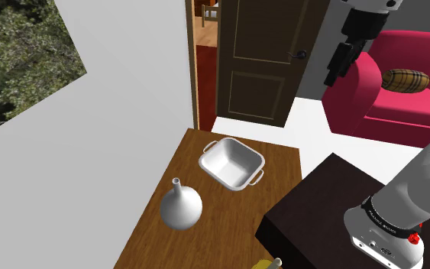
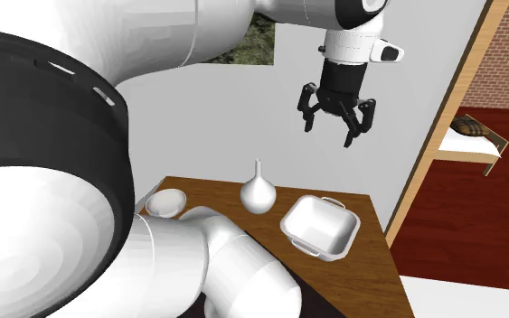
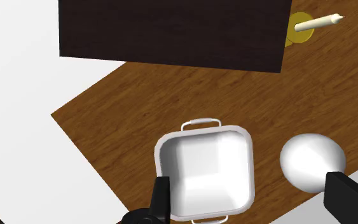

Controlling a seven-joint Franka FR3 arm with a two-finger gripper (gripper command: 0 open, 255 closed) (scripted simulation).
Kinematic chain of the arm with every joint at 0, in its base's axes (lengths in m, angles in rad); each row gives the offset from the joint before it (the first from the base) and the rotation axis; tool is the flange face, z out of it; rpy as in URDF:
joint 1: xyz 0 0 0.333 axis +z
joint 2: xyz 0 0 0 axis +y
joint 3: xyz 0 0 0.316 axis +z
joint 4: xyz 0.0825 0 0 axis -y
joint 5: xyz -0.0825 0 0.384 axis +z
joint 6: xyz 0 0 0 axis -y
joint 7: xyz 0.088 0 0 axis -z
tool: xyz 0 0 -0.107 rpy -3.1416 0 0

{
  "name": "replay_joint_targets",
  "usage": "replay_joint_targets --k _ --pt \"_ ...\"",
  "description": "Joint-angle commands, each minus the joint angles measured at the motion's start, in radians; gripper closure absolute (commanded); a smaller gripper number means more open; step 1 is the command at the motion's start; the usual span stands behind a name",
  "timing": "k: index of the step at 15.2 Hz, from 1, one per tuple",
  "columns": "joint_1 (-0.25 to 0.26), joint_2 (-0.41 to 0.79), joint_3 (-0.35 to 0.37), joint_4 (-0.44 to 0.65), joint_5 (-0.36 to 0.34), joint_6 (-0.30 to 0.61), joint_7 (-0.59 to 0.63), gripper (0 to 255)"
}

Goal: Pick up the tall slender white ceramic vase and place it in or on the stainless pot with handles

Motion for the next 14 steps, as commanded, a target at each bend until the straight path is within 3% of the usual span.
replay_joint_targets --k 1,14 --pt "0.000 0.000 0.000 0.000 0.000 0.000 0.000 0" --pt "0.059 0.324 0.222 0.016 0.086 0.274 0.210 0"
